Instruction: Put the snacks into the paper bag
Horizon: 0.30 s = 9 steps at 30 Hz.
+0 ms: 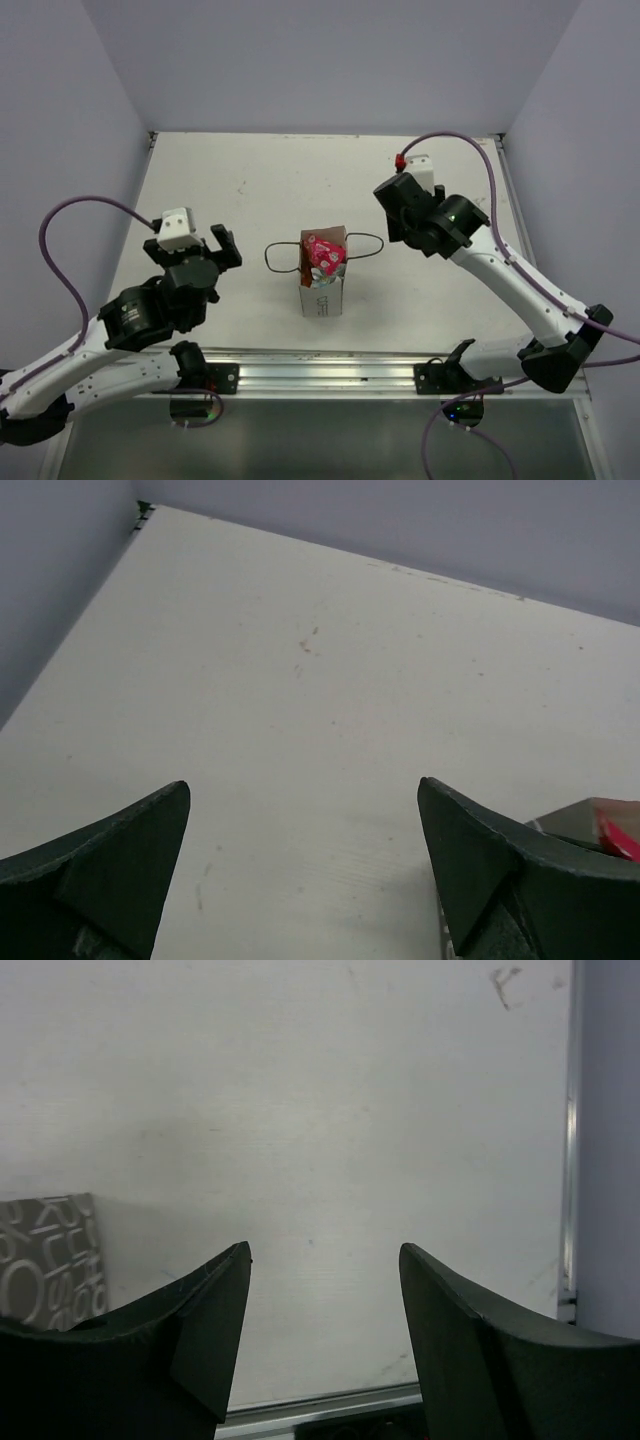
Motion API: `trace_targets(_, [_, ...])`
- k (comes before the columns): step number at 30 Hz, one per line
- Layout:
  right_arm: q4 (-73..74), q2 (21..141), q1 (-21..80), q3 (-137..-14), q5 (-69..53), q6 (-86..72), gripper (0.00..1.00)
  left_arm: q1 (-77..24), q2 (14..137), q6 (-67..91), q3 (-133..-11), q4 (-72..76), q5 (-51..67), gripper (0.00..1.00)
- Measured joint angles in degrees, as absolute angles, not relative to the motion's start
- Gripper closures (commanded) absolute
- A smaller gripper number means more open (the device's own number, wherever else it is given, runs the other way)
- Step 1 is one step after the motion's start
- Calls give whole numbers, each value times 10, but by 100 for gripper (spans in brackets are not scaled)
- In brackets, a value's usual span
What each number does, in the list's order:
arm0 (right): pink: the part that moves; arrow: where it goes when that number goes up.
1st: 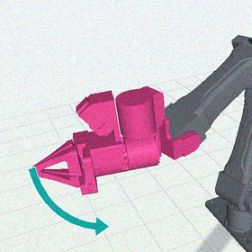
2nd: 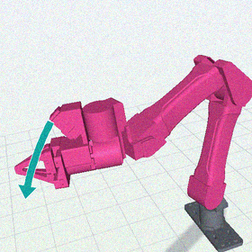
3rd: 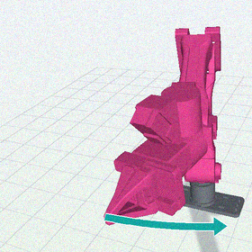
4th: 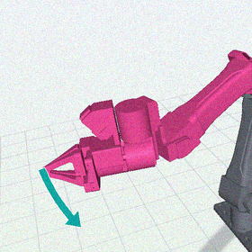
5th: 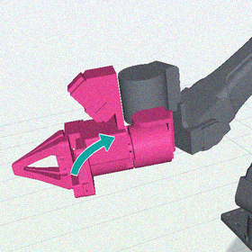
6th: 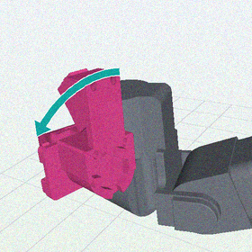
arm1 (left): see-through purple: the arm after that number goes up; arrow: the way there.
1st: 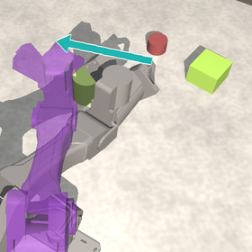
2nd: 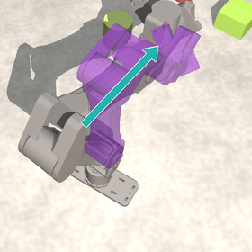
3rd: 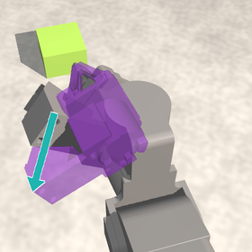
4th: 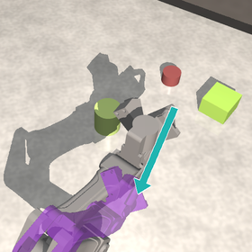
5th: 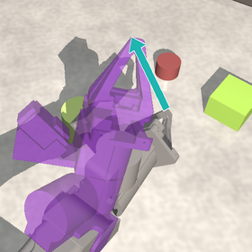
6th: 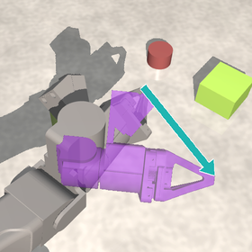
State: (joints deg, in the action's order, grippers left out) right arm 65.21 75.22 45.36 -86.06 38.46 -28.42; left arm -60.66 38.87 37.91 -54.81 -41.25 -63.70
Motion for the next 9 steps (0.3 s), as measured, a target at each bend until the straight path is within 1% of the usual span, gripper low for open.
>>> trace_targets(3, [664, 760, 418, -821, 418, -285, 33, -587, 347, 379, -517, -448, -660, 0])
trace_targets(7, [666, 780, 415, -801, 436, -285, 33, -585, 306, 376, -507, -455, -681, 0])
trace_targets(9, [659, 780, 414, -794, 440, -284, 31, -585, 297, 368, -502, -452, -686, 0])
